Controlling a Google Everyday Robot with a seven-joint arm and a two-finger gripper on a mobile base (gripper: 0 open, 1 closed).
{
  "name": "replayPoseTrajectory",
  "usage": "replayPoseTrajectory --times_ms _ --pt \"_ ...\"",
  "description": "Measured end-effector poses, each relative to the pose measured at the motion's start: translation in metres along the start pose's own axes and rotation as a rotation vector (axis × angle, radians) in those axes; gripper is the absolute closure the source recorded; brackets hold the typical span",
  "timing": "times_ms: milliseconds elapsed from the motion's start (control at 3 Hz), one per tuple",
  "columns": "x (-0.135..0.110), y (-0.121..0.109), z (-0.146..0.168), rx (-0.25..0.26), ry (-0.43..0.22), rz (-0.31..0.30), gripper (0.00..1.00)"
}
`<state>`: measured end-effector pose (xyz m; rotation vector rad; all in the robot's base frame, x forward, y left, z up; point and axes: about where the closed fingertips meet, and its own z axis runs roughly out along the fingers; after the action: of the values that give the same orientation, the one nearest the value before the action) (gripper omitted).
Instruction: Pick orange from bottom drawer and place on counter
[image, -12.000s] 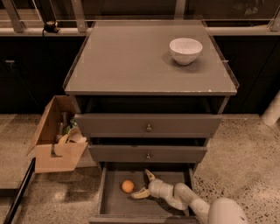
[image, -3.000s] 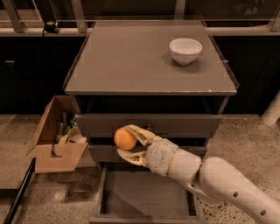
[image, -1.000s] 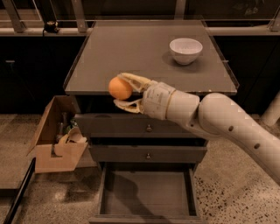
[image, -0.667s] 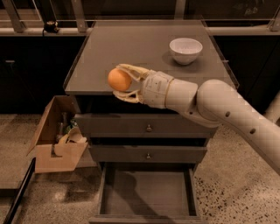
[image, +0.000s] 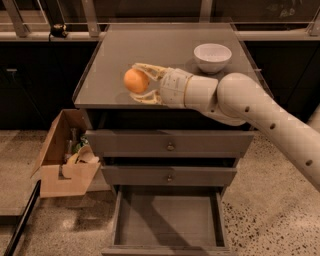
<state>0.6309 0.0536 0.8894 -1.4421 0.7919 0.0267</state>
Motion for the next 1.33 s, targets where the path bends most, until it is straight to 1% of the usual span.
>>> replayPoseTrajectory --times_ms 333,1000,1333 --pt "0.022 -0.007 0.018 -0.022 0.019 0.014 1.00" --pt "0.045 -0.017 0.040 -0.044 0.055 0.027 1.00" --pt "0.052 -0.031 0.055 -0.065 0.085 0.007 1.00"
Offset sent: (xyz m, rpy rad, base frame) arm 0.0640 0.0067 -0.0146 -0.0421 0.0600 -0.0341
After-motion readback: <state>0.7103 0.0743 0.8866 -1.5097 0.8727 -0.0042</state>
